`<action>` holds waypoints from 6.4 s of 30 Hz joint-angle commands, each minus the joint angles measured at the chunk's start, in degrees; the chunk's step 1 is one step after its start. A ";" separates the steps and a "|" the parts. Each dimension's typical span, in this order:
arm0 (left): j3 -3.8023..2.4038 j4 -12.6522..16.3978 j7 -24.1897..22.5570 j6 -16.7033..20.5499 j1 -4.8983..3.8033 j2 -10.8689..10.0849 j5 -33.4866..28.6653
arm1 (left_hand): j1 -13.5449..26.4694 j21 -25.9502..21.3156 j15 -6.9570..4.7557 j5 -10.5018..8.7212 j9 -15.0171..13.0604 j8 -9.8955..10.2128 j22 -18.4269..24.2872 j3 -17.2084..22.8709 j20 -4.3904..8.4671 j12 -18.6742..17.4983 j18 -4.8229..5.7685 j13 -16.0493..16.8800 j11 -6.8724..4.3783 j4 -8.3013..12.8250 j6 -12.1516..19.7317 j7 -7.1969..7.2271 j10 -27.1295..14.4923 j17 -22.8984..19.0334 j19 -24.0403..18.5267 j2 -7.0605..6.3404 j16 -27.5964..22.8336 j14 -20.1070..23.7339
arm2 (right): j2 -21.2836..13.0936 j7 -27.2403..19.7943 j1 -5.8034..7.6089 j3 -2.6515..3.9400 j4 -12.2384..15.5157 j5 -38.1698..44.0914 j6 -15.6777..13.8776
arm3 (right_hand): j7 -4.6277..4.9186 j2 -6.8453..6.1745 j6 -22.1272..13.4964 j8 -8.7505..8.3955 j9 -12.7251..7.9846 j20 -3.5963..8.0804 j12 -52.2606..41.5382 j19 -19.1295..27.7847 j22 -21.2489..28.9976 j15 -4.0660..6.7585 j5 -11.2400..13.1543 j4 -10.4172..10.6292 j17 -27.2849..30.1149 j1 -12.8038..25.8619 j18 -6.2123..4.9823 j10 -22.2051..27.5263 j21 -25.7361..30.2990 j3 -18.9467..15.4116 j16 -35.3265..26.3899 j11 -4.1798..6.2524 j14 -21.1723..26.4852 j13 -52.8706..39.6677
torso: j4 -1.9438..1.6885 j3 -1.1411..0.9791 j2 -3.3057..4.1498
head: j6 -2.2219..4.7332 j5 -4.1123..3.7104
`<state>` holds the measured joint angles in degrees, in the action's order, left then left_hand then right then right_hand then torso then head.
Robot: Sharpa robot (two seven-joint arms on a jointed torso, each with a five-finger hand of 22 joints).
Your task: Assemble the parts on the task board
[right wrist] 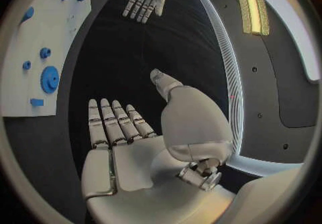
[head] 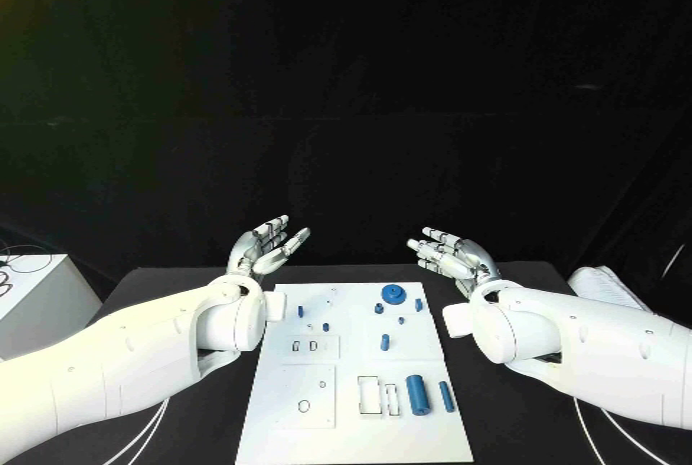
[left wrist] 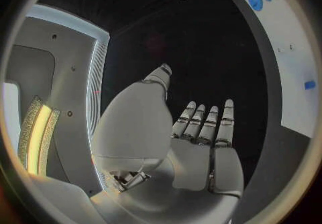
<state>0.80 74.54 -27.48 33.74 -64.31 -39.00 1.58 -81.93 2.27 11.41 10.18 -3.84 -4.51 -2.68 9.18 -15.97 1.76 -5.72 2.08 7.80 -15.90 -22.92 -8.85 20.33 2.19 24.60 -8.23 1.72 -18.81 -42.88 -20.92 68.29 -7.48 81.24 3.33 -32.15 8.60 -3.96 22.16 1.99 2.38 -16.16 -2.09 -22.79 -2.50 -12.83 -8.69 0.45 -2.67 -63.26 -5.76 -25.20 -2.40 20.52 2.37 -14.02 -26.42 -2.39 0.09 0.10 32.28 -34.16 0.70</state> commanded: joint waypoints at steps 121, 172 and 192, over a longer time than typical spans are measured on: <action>-1.06 27.64 6.49 -13.60 -1.96 -18.40 3.24 | -1.02 55.12 -7.65 0.08 -9.43 -9.39 -33.67 18.27 6.73 3.60 -4.73 3.89 0.02 2.68 -26.45 -2.69 43.33 36.60 26.91 -5.37 54.13 -39.27 | 4.29 31.14 6.39 -1.20 -6.35 87.26 20.89 | -0.27 -8.71 38.07 9.63 11.88 10.63 -2.33 -62.67 -75.26 12.97 0.07 0.36 -68.06 -10.45 3.25 -44.64 -79.56 12.74 78.03 9.45 -59.98 -3.35 | -6.00 2.05 10.67 | -2.62 -5.99; -1.06 27.22 7.49 -13.53 -2.16 -17.61 3.68 | -1.06 55.28 -7.56 0.06 -9.49 -9.36 -33.80 18.38 6.61 3.61 -4.72 3.91 0.10 2.81 -26.29 -2.76 43.17 36.39 26.60 -5.29 53.98 -39.04 | 13.39 34.89 6.77 -0.82 -12.08 92.50 5.77 | -0.79 -8.22 39.94 11.13 13.51 10.74 -2.01 -62.32 -75.52 13.32 0.47 -0.25 -67.21 -10.99 3.19 -46.28 -79.71 15.45 77.94 9.92 -59.72 -3.54 | -6.73 2.33 11.20 | -2.21 -6.16; -1.07 27.65 7.65 -13.64 -2.96 -17.67 3.84 | -1.08 55.37 -7.55 0.05 -9.56 -9.44 -33.86 18.45 6.56 3.69 -4.74 3.95 0.09 2.89 -26.36 -2.75 43.23 36.26 26.44 -5.24 53.92 -38.98 | 16.97 35.25 6.44 -0.83 -16.35 92.64 7.11 | -0.77 -8.47 39.82 11.12 13.61 10.78 -1.89 -62.30 -75.53 13.33 0.30 -0.21 -67.35 -10.70 3.19 -46.28 -79.72 15.47 78.05 9.91 -59.76 -3.52 | -7.40 2.71 11.80 | -1.78 -6.55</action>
<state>-0.22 101.99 -19.67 21.01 -67.13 -56.74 5.14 -83.45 57.30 3.99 10.44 -13.34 -14.21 -36.49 27.28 -9.42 5.70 -9.72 6.02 7.77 -12.96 -49.55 -11.56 63.90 38.52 51.38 -13.66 56.01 -58.21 -26.05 14.09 74.76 -8.33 65.05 94.99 -25.93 7.77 -12.44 61.62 13.04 15.90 -5.85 -4.20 -83.91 -74.94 0.13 -8.05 0.23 -69.99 -74.28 -3.50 -71.21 -81.89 35.59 80.22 -3.97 -83.92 -5.86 -7.27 2.80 43.99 -35.96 -5.89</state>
